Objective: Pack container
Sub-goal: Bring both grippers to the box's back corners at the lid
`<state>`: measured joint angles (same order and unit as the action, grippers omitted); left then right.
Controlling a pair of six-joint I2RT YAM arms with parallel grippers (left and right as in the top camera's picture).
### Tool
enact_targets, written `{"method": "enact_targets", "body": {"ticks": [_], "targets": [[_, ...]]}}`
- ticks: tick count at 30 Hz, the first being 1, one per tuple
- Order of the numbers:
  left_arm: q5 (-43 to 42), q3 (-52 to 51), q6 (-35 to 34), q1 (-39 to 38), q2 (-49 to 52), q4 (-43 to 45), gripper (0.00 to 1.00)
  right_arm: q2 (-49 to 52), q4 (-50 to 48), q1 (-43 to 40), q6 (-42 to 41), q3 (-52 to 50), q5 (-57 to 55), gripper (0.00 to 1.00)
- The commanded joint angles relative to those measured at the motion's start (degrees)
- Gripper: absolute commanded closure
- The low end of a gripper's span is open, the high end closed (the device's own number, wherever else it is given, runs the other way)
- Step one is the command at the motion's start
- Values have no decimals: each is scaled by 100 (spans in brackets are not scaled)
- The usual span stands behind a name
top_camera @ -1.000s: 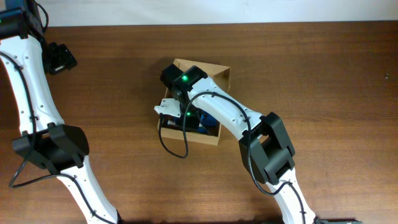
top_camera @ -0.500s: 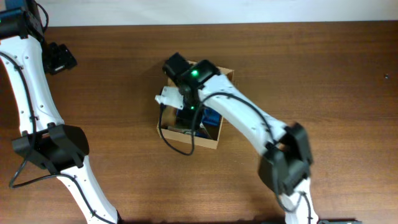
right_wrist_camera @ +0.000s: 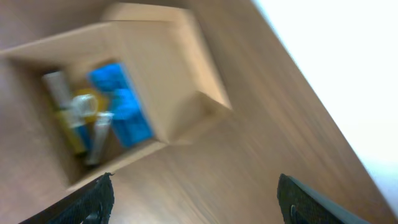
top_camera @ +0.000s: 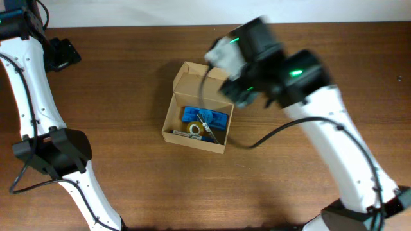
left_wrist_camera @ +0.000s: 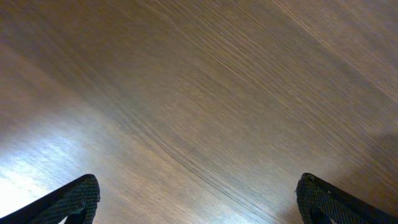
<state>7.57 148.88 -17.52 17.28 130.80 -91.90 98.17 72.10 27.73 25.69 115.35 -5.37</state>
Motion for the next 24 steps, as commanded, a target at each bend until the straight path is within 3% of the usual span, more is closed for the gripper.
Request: {"method": "enact_targets", "body": {"ticks": [1,4,5,6,8,9,13,17,24], "targets": [[-579,-35,26,26,-140,-15,0,-98,-87,-745,-640,46,-63,16],[-787,-37,52,26,-138,-350,0,-94,-195,-1475,-1139,-61,450,18],[-868,-39,118,26,-138,-448,5,-94,-208,-1687,-1283,-116,590,20],[-1016,-48,245,17,-138,-479,21,-76,-208,-1893,-1429,-173,673,23],[-1711,-109,898,-15,-140,-481,37,-28,-201,-2284,-1858,-295,693,32],[-2061,-155,1113,-57,-140,-481,50,-11,-203,-2437,-2050,-382,721,38],[-2337,-505,1167,-372,-140,-479,96,125,-214,-2859,-2284,-879,1246,59],[-2299,-1117,1528,-800,-138,-479,98,411,-234,-2924,-2695,-1497,1484,94],[-2280,-2271,1718,-1373,-138,-234,98,940,-688,-2610,-2798,-2291,2085,96]]}}
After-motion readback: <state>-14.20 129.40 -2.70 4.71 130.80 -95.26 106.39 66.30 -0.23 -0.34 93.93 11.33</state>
